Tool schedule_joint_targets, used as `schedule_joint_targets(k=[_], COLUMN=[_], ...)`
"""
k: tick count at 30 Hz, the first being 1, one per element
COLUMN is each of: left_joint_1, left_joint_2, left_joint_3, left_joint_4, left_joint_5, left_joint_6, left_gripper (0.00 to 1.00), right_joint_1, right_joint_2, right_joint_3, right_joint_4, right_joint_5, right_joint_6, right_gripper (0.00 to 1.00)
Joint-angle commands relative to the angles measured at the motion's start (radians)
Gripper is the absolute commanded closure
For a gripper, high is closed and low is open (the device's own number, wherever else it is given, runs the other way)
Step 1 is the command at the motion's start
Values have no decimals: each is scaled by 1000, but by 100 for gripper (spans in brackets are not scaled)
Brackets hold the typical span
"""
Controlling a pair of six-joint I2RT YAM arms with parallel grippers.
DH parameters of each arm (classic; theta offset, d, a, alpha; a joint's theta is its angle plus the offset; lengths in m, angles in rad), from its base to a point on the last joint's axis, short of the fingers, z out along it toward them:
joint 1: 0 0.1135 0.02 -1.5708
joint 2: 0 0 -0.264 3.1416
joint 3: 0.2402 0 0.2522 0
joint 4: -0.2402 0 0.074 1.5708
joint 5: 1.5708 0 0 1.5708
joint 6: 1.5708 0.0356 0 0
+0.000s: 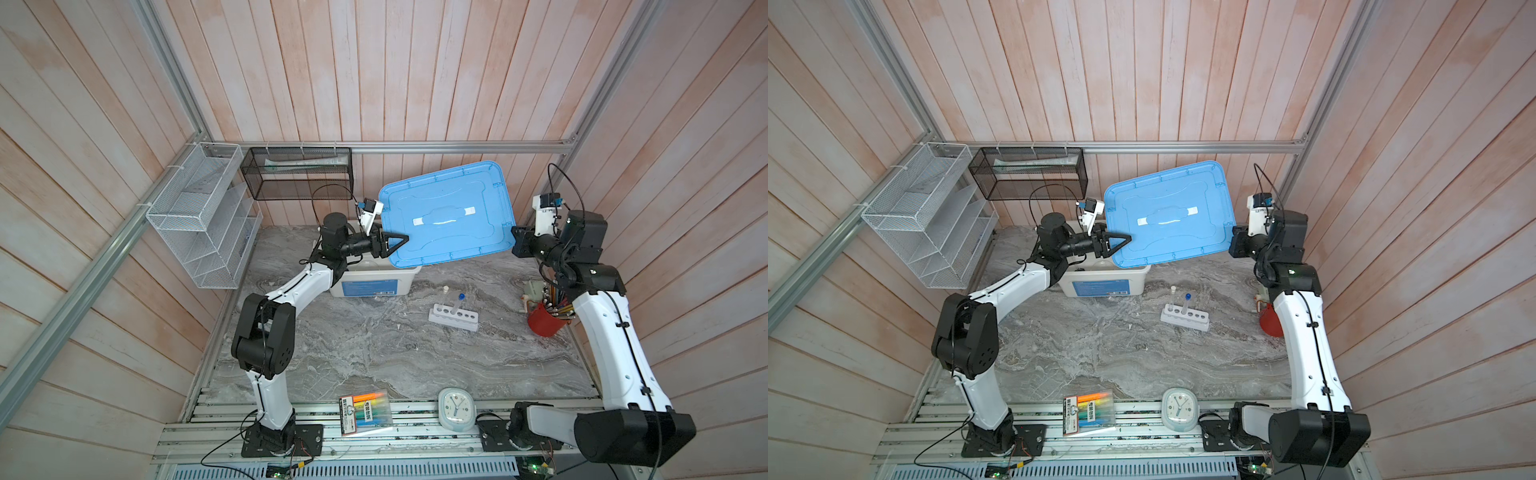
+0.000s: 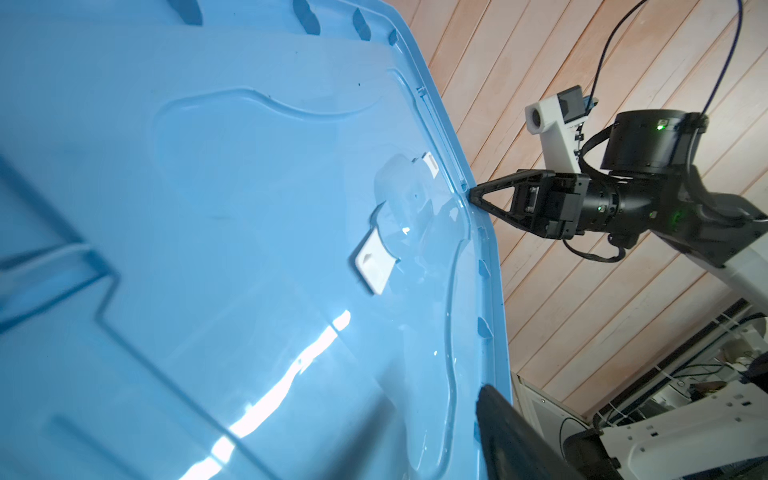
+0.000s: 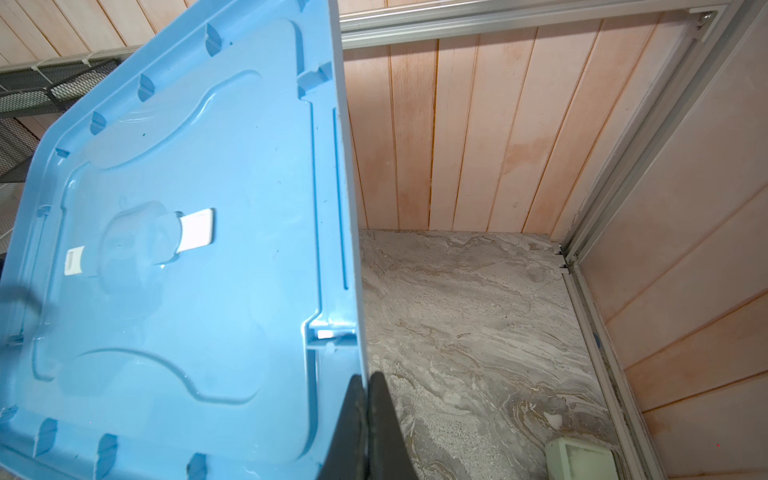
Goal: Organize the chemistry lab equipment
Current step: 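Close the left gripper on the blue lid's edge nearest it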
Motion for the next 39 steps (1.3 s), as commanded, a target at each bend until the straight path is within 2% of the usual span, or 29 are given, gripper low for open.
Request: schedule_joint_targets(k=[1,16,32,36,39], left_joint_1=[-2,-3,-4,-4,-4], left_joint_2=[-12,-64,-135,-148,-157], left_joint_3=[9,-16,-54,-57,-61], left_joint_4=[45,23,-43,-46,-39], left_joint_5=[23,8,-39,-41,-40], left_joint_6=[-24,-12,57,58,53], left_gripper=[26,44,58,70,74], right_joint_1=[7,27,26,28,28], right_joint_2=[-29,-46,-35,-28,-26], right_joint_3=[-15,-121,-155,-154,-158], right_joint_4=[66,175,200,209,219], right_joint_5=[-20,-3,22,20,19], right_joint_6=[16,27,22,26,28], right_gripper=[100,100,100,100,100])
